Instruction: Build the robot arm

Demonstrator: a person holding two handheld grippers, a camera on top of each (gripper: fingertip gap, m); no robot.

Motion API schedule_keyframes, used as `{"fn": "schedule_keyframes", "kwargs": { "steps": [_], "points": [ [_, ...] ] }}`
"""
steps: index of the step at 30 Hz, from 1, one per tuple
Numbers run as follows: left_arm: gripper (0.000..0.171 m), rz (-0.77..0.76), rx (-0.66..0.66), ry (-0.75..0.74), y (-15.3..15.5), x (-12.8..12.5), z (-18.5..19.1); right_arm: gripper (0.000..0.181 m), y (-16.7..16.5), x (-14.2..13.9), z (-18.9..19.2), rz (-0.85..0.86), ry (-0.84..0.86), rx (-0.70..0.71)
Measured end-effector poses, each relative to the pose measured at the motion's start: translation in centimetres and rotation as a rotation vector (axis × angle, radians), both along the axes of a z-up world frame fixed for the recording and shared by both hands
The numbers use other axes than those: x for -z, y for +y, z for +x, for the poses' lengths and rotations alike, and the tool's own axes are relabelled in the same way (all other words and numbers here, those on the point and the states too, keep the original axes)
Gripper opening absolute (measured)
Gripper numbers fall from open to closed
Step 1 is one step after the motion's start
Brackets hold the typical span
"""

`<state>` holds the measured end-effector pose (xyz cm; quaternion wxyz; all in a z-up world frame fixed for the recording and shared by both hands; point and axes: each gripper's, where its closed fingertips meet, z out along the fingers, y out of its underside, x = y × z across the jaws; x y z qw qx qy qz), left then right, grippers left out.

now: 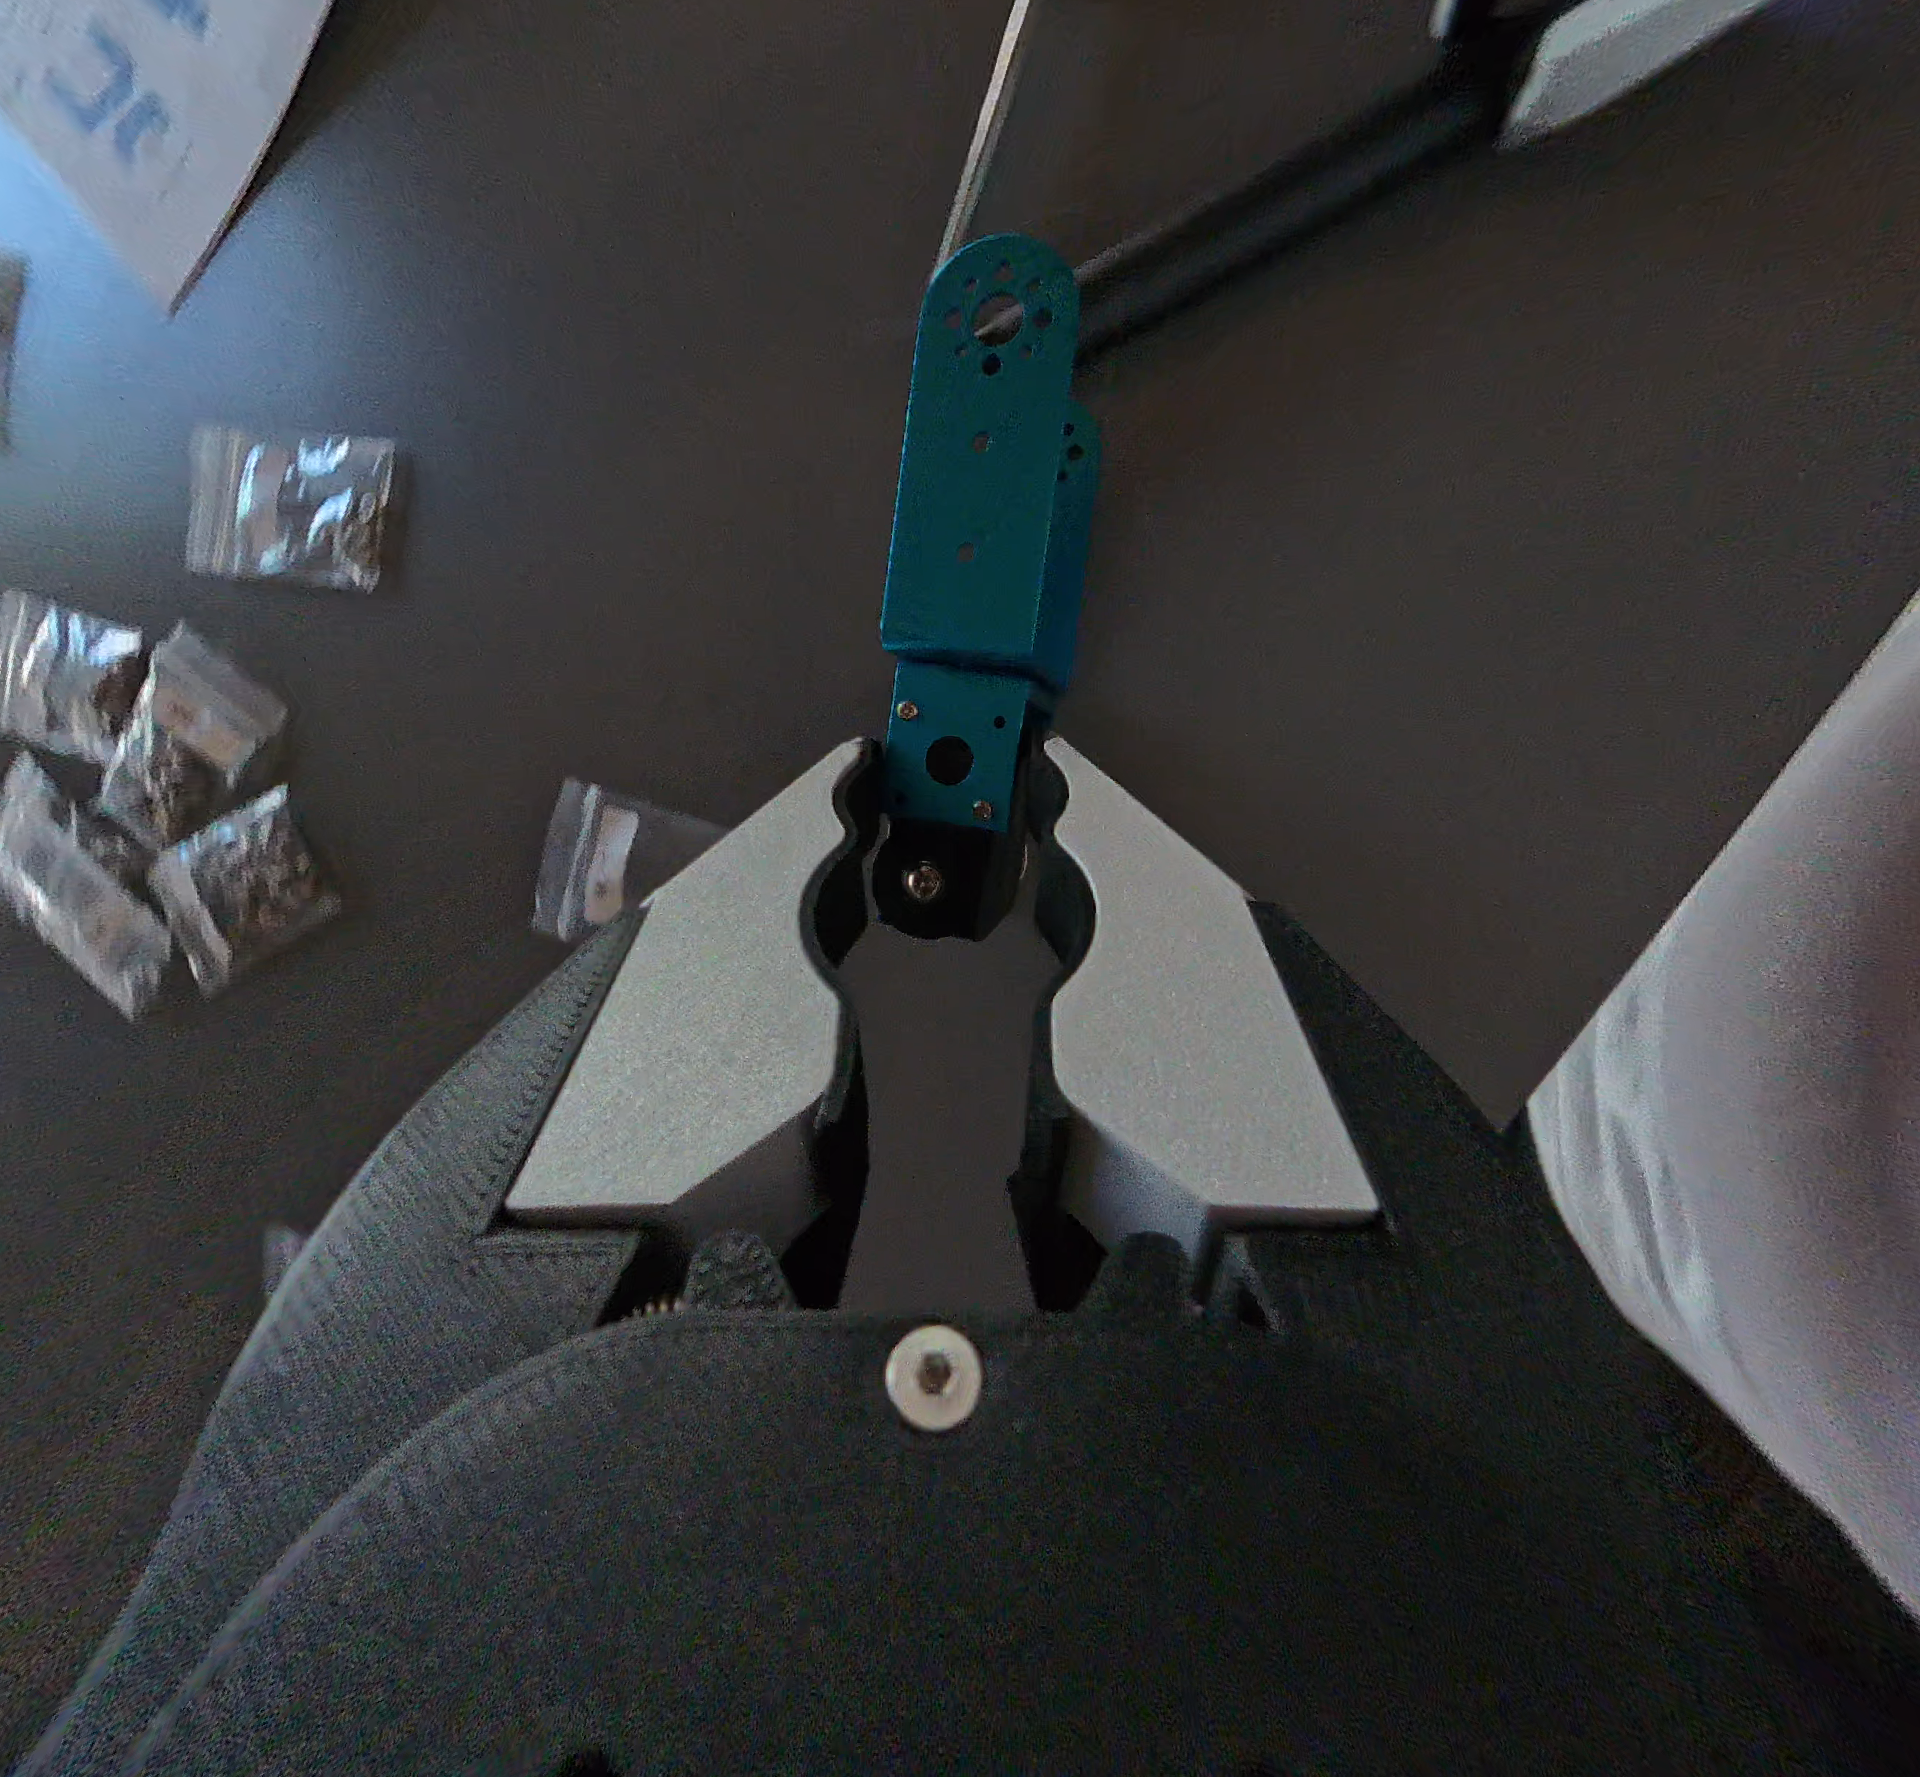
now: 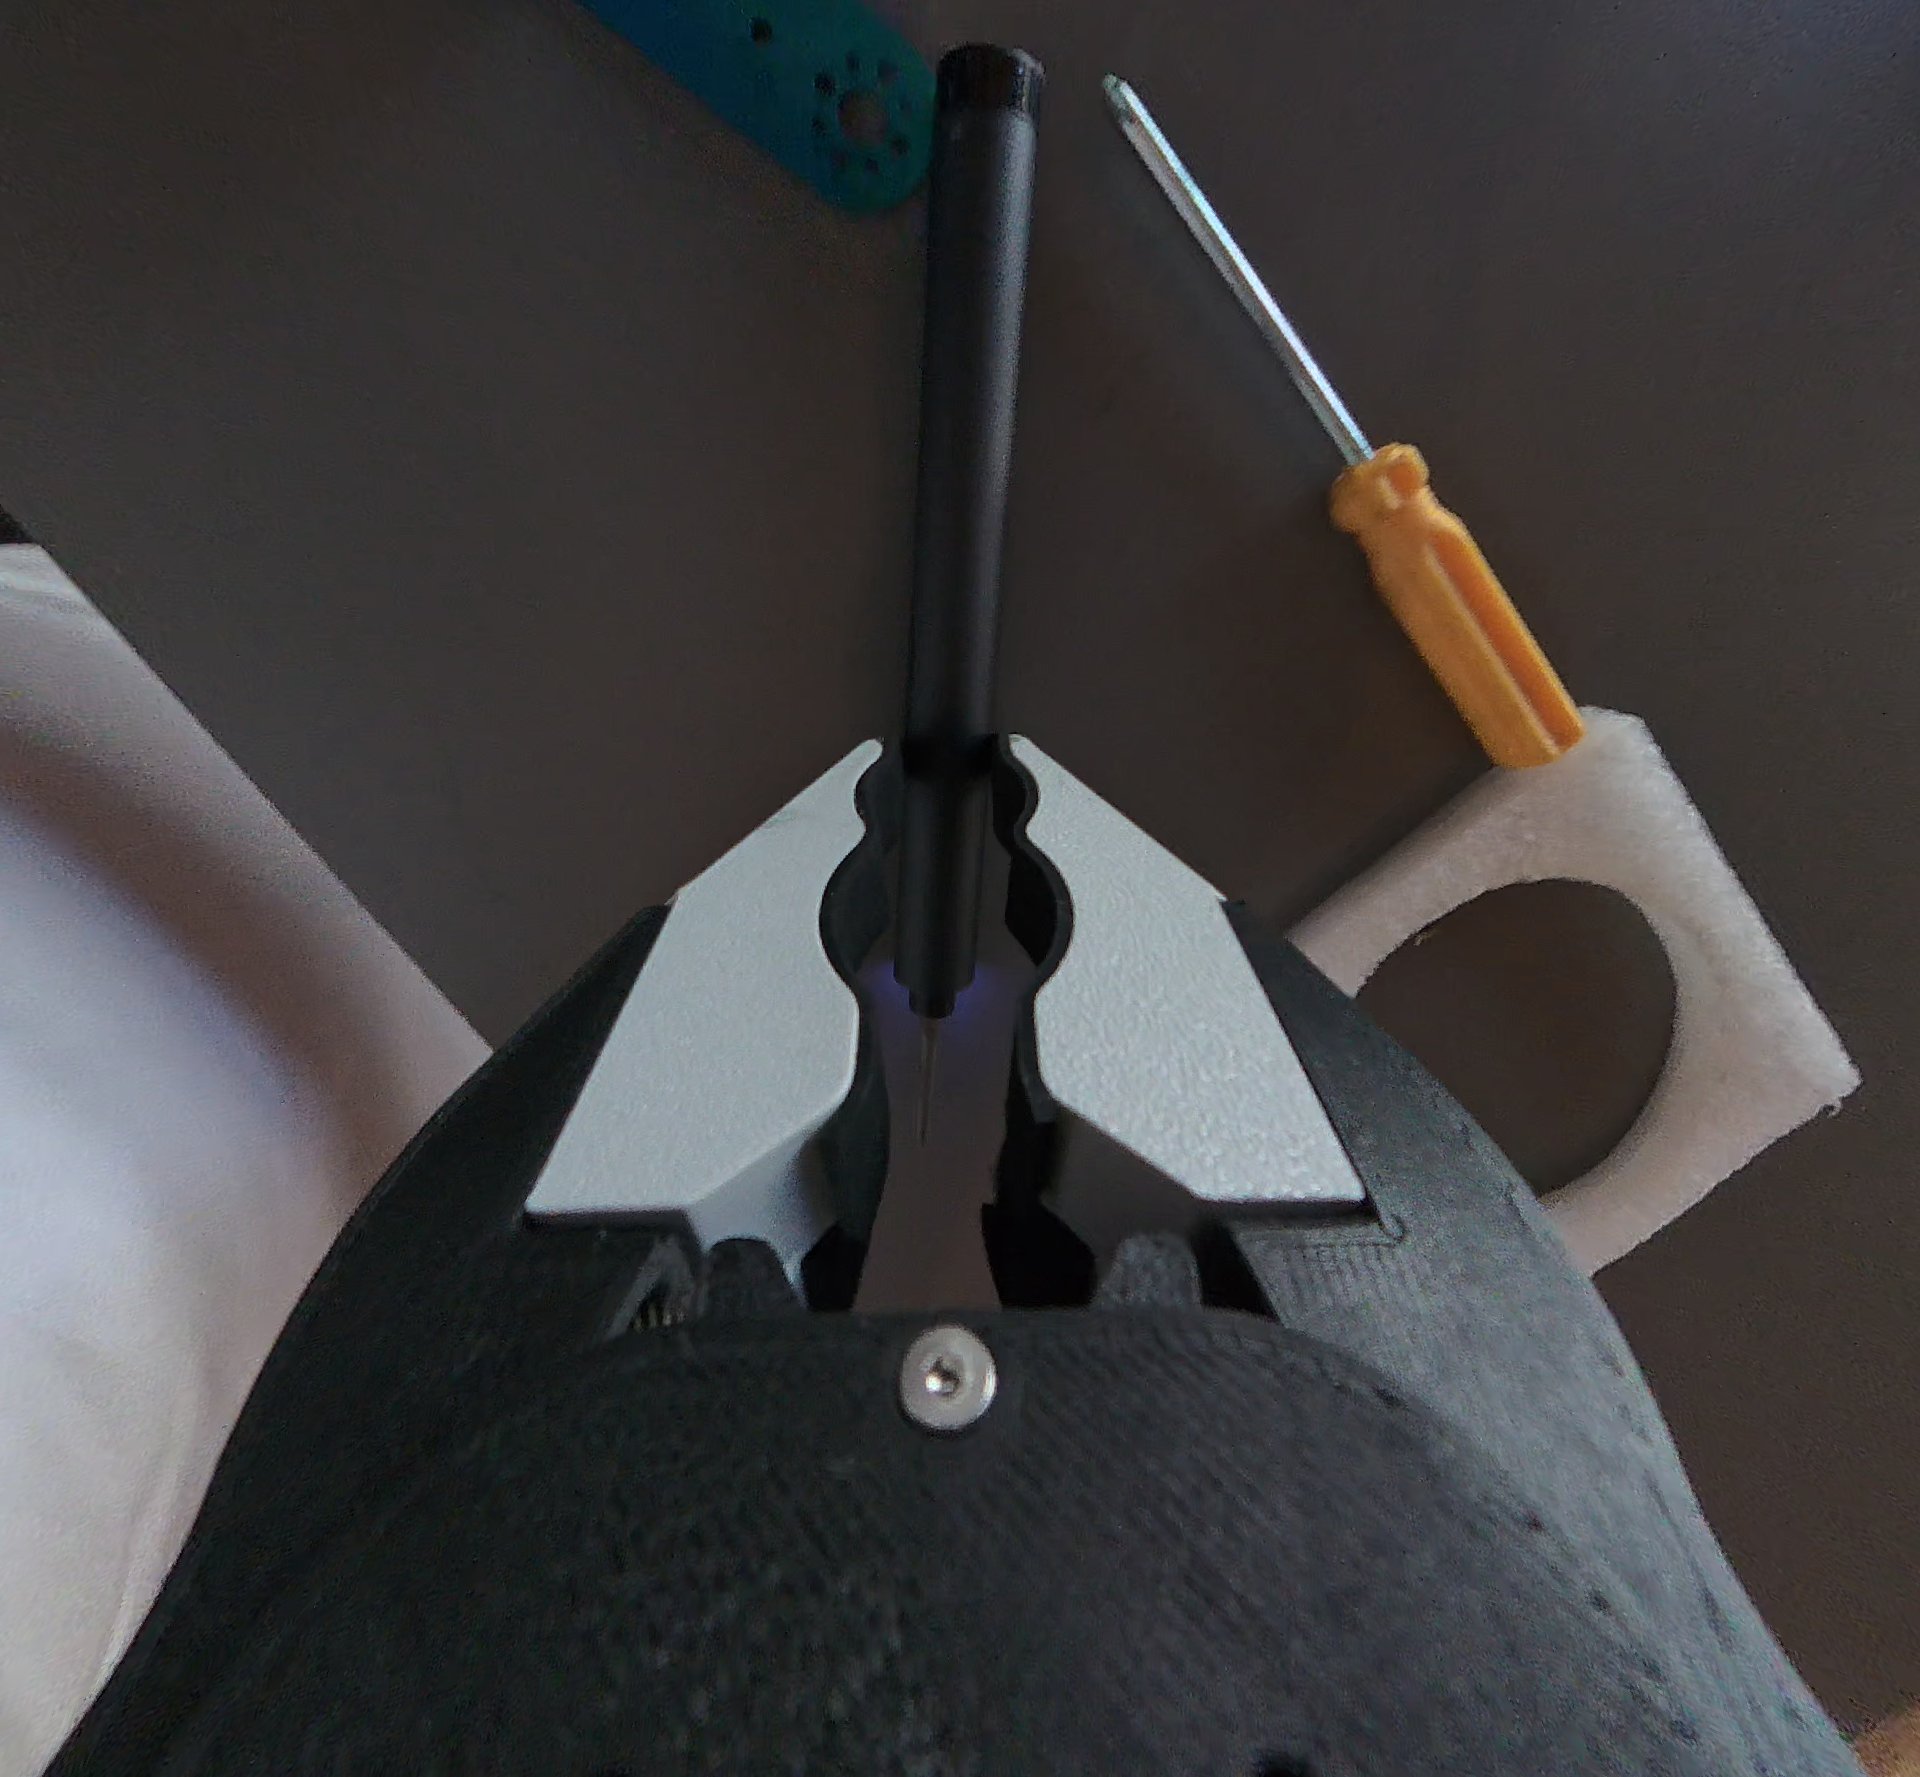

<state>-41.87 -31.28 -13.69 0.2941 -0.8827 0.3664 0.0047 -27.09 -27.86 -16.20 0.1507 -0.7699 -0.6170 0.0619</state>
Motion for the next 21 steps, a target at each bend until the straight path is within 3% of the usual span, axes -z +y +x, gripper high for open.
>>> {"fn": "schedule_keyframes", "kwargs": {
  "steps": [6,12,14,16,21],
  "points": [
    [0.036,-0.069,-0.401,-0.077,-1.9,0.9,-1.6,0.021,0.5,-0.7,0.6,-0.098,0.22,-0.008],
    [0.036,-0.186,-0.561,-0.358,-3.2,1.2,0.0,0.028,2.5,-4.4,-0.5,-0.255,0.512,0.056],
    [0.028,-0.16,-0.581,-0.394,-3.2,1.0,0.3,0.034,2.6,-3.5,-1.8,-0.233,0.419,-0.004],
    [0.034,-0.169,-0.586,-0.411,-3.4,1.1,1.3,0.04,2.3,-2.1,-3.0,-0.199,0.302,-0.078],
    [0.037,-0.176,-0.571,-0.384,-3.6,2.3,3.3,0.032,3.1,-0.1,-4.3,-0.065,0.124,-0.121]
  ]
}}
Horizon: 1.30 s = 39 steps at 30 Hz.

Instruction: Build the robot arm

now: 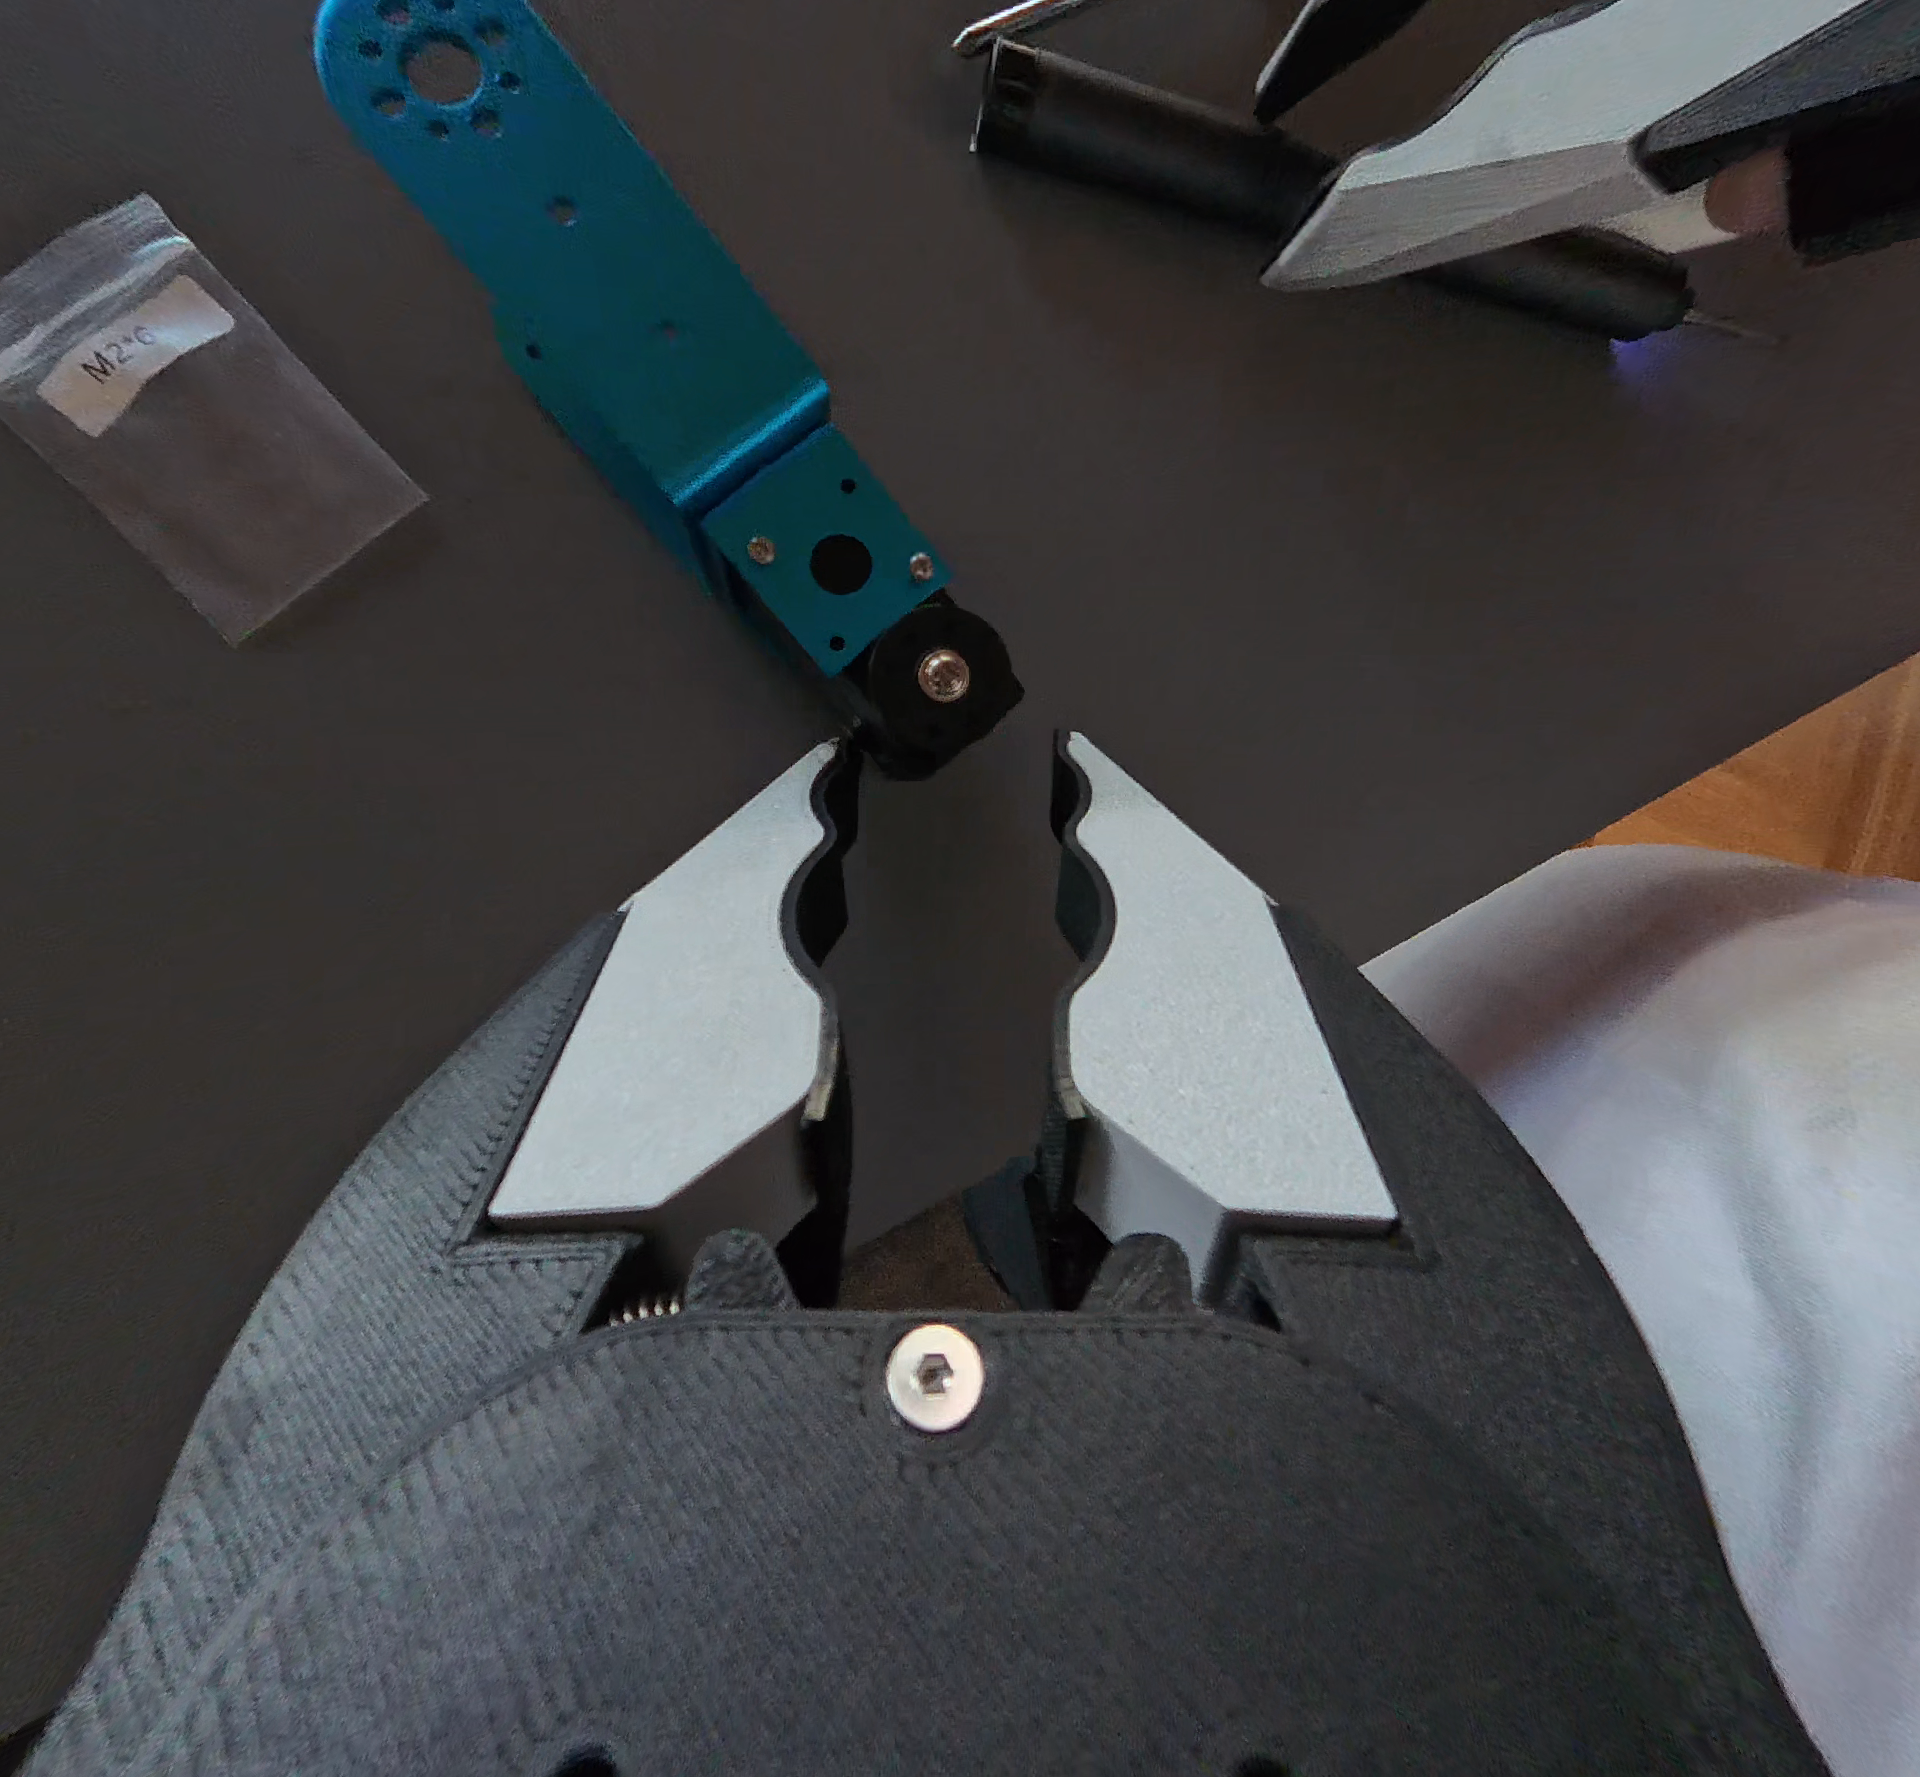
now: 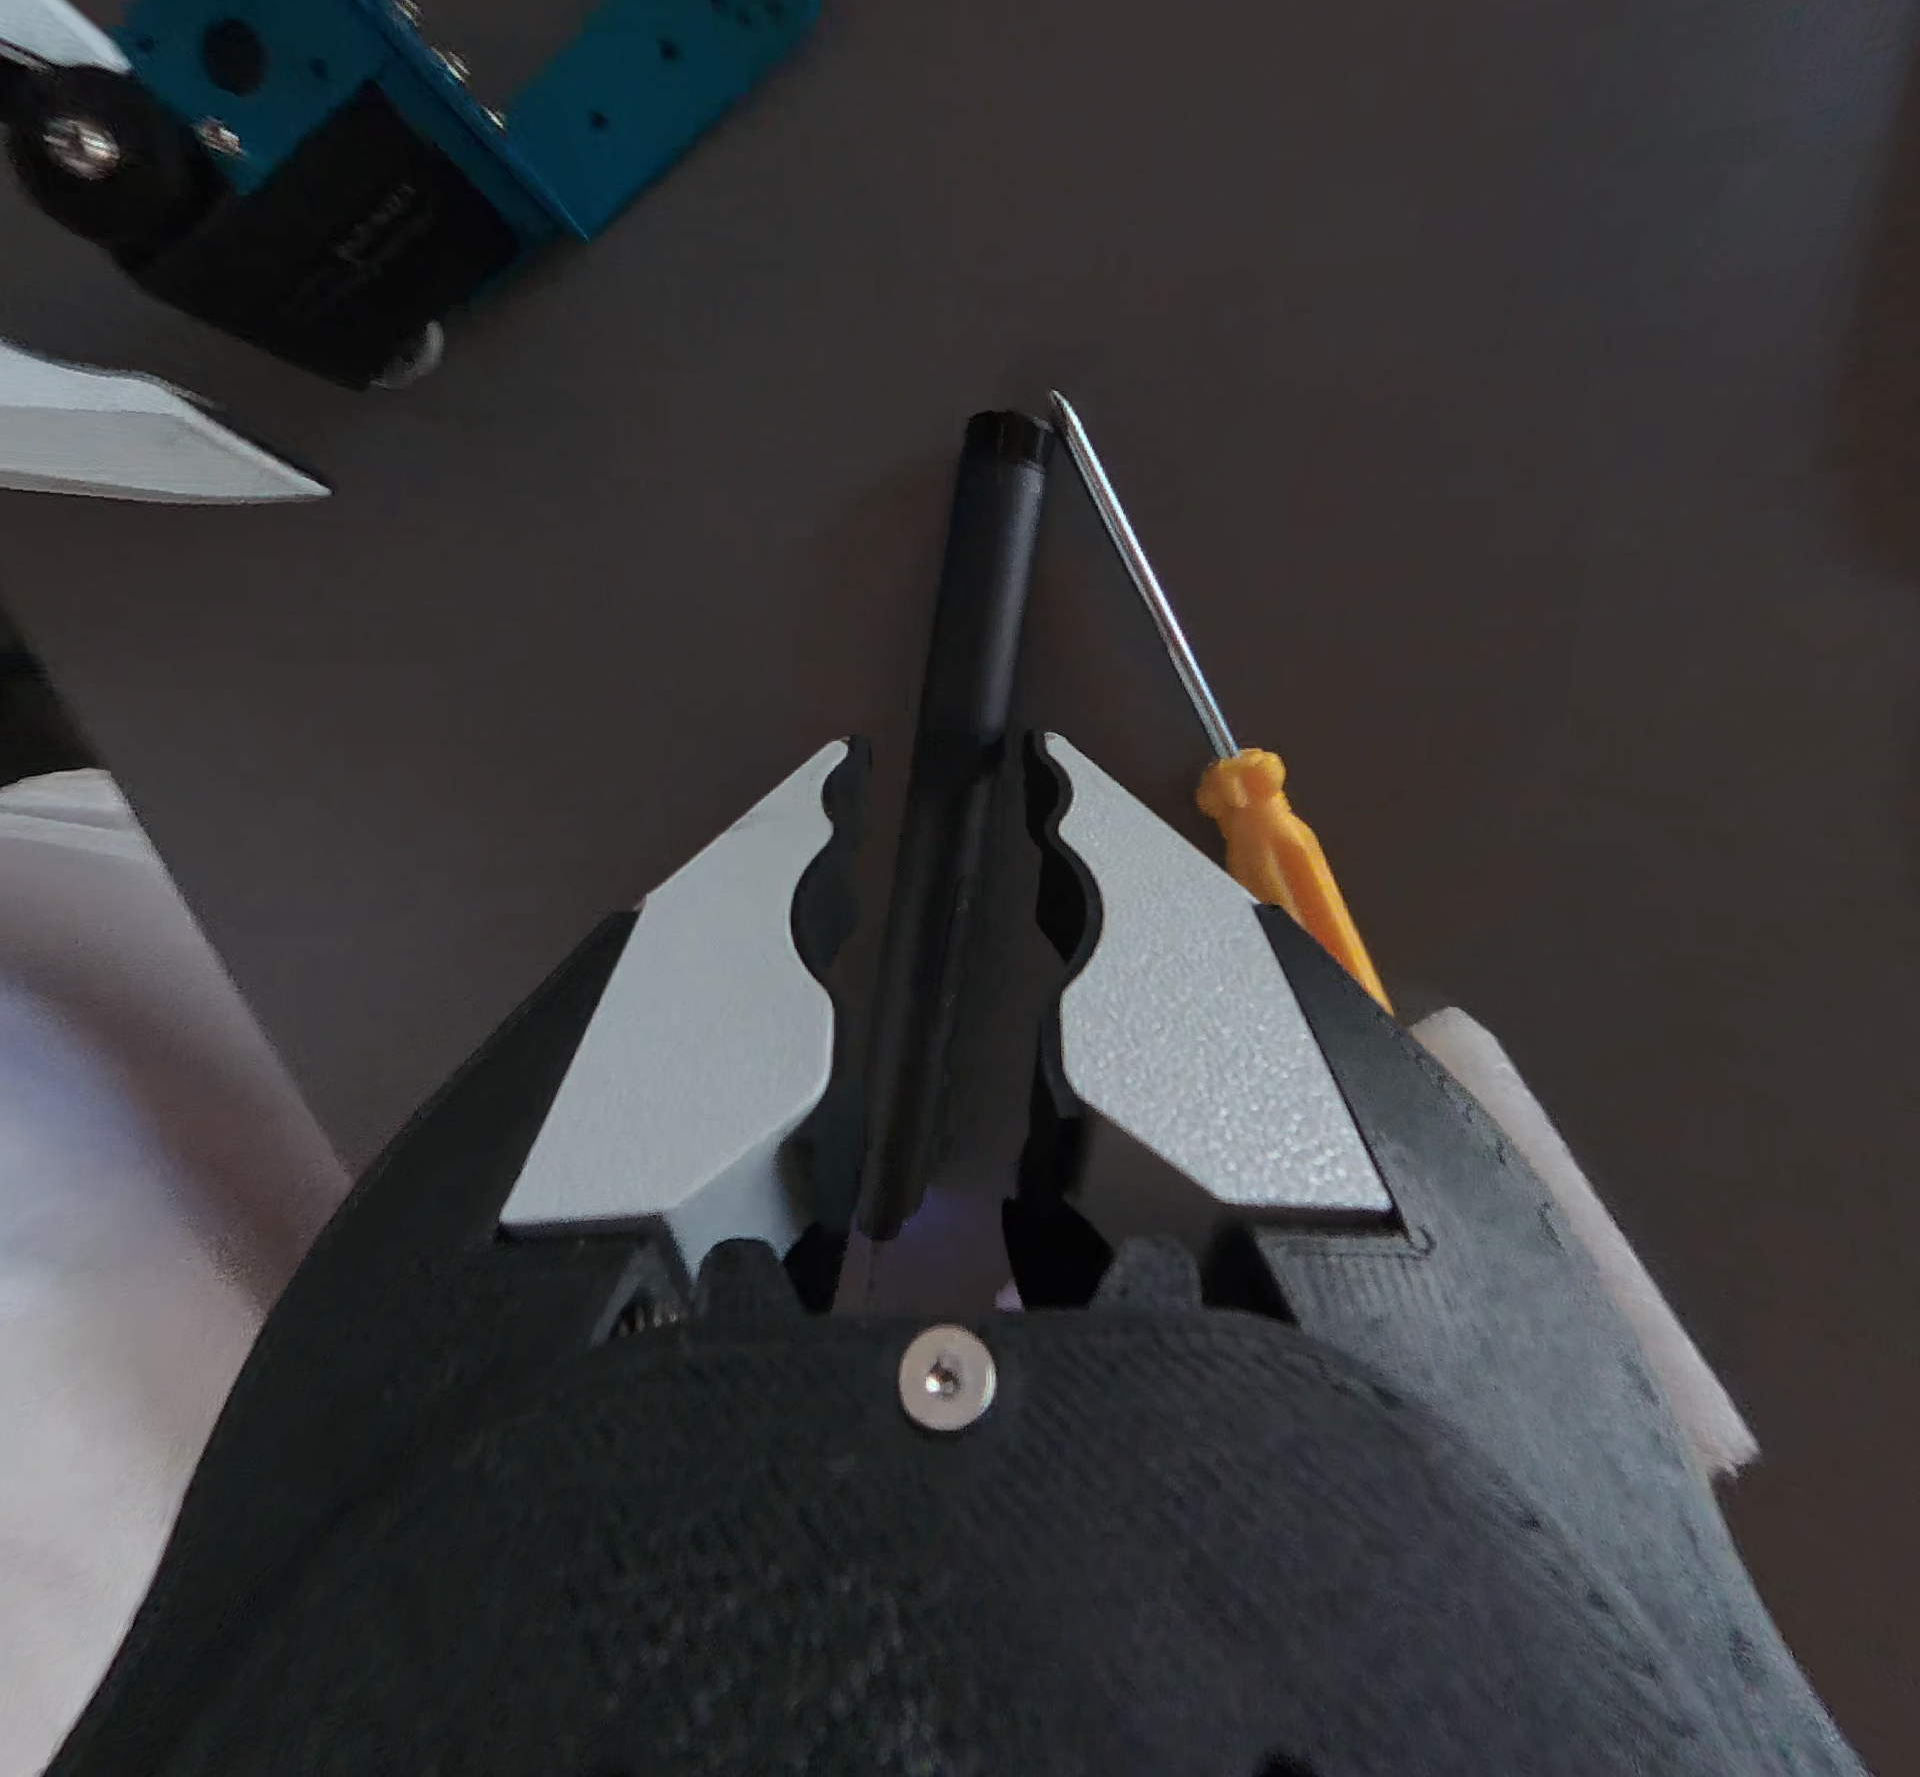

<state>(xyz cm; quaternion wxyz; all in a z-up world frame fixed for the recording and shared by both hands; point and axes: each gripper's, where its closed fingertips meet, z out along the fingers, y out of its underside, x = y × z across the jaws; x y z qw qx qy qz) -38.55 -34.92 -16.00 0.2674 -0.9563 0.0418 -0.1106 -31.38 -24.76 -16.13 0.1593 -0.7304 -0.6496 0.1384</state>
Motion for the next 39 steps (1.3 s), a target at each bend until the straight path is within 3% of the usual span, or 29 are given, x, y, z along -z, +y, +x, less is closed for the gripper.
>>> {"fn": "schedule_keyframes", "kwargs": {
  "steps": [12,15,20,23,27,32,39],
  "points": [
    [0.036,0.13,-0.117,0.024,-0.7,-0.7,-2.0,0.017,-0.4,0.6,1.2,0.004,-0.198,-0.132],
    [0.036,0.199,-0.149,0.022,-0.7,-1.9,-3.1,0.017,-0.7,-1.8,1.4,-0.167,0.0,-0.089],
    [0.037,0.256,-0.175,0.044,-0.8,-3.9,-5.0,0.016,2.2,-10.0,3.7,-0.428,0.477,0.062],
    [0.037,0.274,-0.174,0.077,-0.5,-5.0,-5.6,0.016,5.0,-13.6,5.8,-0.43,0.707,0.111],
    [0.036,0.286,-0.151,0.113,0.3,-6.3,-5.6,0.016,8.5,-16.3,9.3,-0.363,0.91,0.195],
    [0.036,0.261,-0.101,0.16,1.3,-6.8,-4.8,0.016,11.3,-13.9,12.7,-0.362,0.889,0.303],
    [0.036,0.259,-0.068,0.183,2.6,-6.8,-3.7,0.016,11.3,-11.0,13.4,-0.353,0.837,0.317]
  ]
}}
